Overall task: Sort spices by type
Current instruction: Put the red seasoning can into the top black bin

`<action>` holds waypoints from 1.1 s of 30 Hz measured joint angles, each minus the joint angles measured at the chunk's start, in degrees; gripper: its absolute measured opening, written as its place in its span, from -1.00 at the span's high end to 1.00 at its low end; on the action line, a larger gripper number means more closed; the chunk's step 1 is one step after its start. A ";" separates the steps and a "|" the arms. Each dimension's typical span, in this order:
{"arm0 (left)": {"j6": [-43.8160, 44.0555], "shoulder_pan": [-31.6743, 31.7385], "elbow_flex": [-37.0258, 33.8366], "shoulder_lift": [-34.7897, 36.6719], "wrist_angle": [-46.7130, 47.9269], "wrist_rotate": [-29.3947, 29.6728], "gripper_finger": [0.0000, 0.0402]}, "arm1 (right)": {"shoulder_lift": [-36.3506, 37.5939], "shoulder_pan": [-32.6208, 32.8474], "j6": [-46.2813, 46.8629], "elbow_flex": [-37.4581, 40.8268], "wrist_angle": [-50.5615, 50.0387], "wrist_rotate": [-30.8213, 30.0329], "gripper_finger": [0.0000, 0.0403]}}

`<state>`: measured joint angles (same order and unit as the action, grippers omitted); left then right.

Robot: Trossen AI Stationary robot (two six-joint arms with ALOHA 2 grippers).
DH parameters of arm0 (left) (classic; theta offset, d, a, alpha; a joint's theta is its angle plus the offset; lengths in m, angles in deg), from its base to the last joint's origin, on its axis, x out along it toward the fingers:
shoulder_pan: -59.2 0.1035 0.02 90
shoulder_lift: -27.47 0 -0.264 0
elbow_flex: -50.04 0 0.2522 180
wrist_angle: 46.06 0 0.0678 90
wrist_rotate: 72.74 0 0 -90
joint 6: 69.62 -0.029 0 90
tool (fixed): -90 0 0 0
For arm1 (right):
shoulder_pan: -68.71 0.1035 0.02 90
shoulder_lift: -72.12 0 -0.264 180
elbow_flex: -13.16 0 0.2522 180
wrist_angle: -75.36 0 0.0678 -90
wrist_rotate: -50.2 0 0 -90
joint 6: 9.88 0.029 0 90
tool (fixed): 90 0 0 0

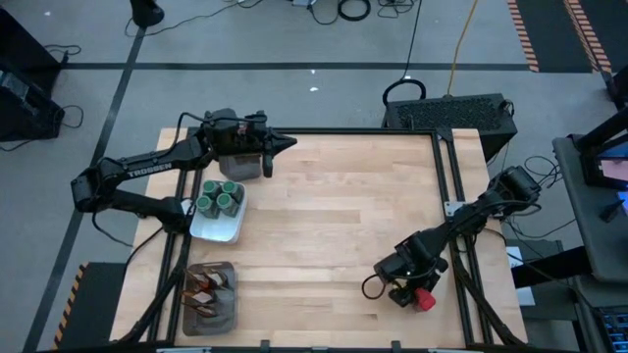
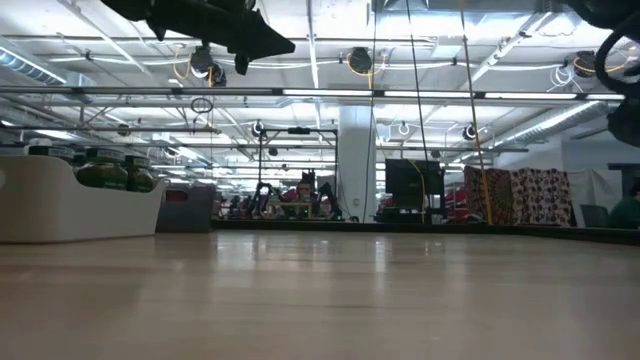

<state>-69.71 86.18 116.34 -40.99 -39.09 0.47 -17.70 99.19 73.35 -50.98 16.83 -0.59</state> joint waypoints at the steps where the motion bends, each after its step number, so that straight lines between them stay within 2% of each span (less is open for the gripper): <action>1: 0.19 -0.01 0.00 0.00 0.01 0.01 0.98 | 0.00 0.00 -0.20 -0.19 0.02 0.88 -0.16; 4: 0.91 0.00 0.00 0.00 0.01 0.07 0.98 | 0.00 0.00 -1.13 -0.83 -0.01 2.19 0.09; 5: 0.97 0.00 0.00 0.00 0.01 0.09 0.98 | 0.00 -0.10 -1.59 -1.07 -0.08 2.57 0.11; 11: 1.28 0.00 0.00 0.00 0.01 0.17 0.98 | 0.00 -2.88 -5.08 -2.70 -0.57 1.50 0.11; 15: 1.81 0.00 0.00 0.00 0.01 0.33 0.98 | 0.00 -7.47 -11.16 -5.52 -0.58 -1.47 0.11; 19: 4.23 0.00 0.00 0.02 0.46 0.32 0.98 | 0.04 -15.09 -19.73 -7.90 -2.54 -5.28 0.11; 27: 5.84 -0.35 -0.02 0.19 5.32 -0.02 0.98 | -0.03 -35.76 -36.40 -12.53 -3.24 -10.94 0.11; 33: 7.19 -0.94 -0.02 1.62 7.85 0.48 0.98 | -5.71 -48.52 -44.27 -24.77 -2.40 -13.20 0.11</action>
<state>-62.52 85.25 116.32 -39.38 -31.24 0.95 -23.41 50.67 29.08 -75.75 14.42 -13.78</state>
